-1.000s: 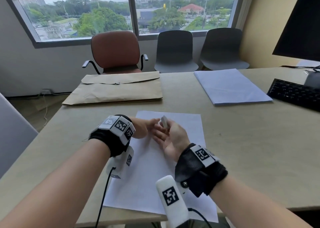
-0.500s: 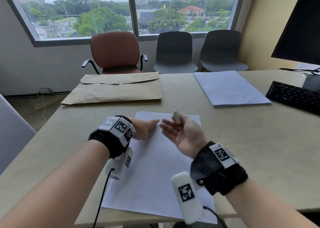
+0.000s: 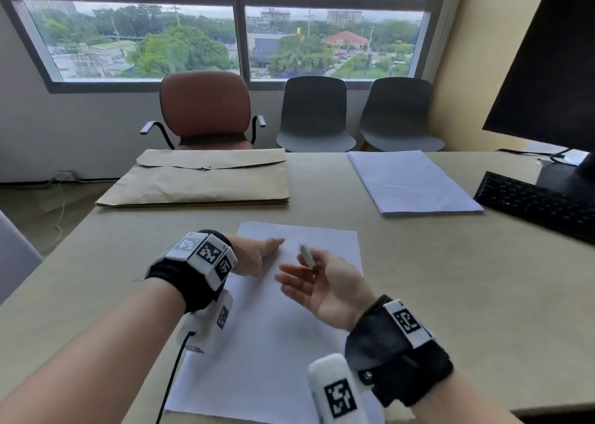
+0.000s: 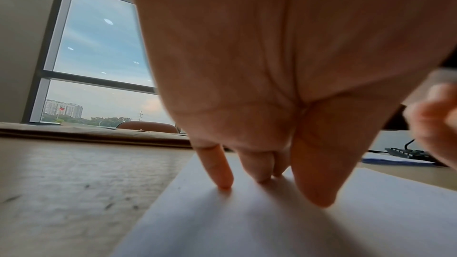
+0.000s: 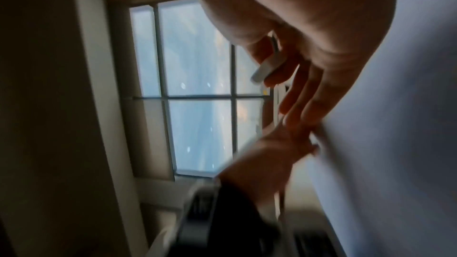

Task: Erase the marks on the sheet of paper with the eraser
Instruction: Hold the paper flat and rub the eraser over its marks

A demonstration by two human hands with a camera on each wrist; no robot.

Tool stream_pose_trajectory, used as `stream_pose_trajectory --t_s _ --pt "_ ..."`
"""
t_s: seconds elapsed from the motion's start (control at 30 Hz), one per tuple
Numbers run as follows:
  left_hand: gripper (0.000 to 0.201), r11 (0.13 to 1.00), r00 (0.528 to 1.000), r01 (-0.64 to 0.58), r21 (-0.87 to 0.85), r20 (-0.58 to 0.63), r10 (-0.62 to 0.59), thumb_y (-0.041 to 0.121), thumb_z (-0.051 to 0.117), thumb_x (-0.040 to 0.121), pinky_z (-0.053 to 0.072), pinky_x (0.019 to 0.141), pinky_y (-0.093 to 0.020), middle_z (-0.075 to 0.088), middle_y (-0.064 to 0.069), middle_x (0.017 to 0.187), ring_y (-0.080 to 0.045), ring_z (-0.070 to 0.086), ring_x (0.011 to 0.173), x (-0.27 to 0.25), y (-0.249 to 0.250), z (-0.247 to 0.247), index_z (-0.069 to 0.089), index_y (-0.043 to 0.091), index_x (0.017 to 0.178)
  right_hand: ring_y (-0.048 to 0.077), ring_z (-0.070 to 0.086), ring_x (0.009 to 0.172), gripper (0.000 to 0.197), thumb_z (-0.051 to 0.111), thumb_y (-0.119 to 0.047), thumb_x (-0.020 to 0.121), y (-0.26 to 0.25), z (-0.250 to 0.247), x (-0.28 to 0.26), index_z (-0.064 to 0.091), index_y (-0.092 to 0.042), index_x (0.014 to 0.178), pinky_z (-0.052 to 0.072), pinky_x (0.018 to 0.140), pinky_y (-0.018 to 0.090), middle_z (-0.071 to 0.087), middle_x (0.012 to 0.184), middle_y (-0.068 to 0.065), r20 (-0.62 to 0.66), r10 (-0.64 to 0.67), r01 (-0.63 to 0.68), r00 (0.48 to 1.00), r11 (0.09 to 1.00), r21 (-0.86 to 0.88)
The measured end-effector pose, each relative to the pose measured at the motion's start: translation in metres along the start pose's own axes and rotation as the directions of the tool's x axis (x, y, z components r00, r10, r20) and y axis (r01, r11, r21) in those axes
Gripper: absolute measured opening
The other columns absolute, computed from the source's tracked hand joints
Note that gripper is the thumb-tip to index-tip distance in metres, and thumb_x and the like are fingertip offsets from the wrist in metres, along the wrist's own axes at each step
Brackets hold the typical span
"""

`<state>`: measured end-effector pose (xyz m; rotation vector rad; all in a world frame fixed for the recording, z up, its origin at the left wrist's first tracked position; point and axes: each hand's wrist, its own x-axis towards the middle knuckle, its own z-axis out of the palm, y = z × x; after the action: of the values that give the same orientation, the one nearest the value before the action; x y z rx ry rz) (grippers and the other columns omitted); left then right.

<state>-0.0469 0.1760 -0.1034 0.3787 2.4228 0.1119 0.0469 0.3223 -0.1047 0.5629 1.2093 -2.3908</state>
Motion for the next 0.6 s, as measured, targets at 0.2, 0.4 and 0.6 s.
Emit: stream_pose_trajectory --t_s 0.2,0.4,0.6 --pt "0.079 0.999 1.0 0.002 0.038 0.018 -0.002 0.001 0.037 0.089 0.025 0.116 -0.04 0.015 -0.005 0.158 -0.024 0.023 0.143 -0.01 0.006 0.0 -0.002 0.032 0.151 0.021 0.065 0.054 0.026 0.04 -0.017 0.093 -0.001 -0.022 0.014 0.046 -0.012 0.068 0.053 0.05 0.025 0.061 0.074 0.013 -0.147 -0.073 0.073 0.986 0.997 -0.001" --pt "0.068 0.999 0.999 -0.024 0.024 -0.037 0.025 0.005 0.04 0.095 0.036 0.103 -0.024 0.024 -0.007 0.155 -0.024 0.032 0.138 -0.017 0.01 -0.001 0.009 0.028 0.151 0.017 0.047 0.063 0.026 0.043 -0.025 0.094 -0.071 -0.066 0.009 0.047 -0.012 0.071 0.041 0.061 0.028 0.047 0.071 0.004 -0.524 -0.36 0.376 0.772 0.923 -0.079" --pt "0.061 0.99 0.99 -0.059 0.126 -0.122 0.074 0.014 0.041 0.097 0.034 0.105 -0.029 0.027 0.003 0.153 -0.02 0.038 0.134 -0.028 0.023 -0.004 0.013 0.028 0.15 0.012 0.043 0.051 0.024 0.044 -0.024 0.096 -0.079 -0.056 -0.001 0.054 -0.014 0.078 0.044 0.041 0.018 0.048 0.067 0.002 -0.287 -0.393 0.282 0.873 0.889 -0.36"
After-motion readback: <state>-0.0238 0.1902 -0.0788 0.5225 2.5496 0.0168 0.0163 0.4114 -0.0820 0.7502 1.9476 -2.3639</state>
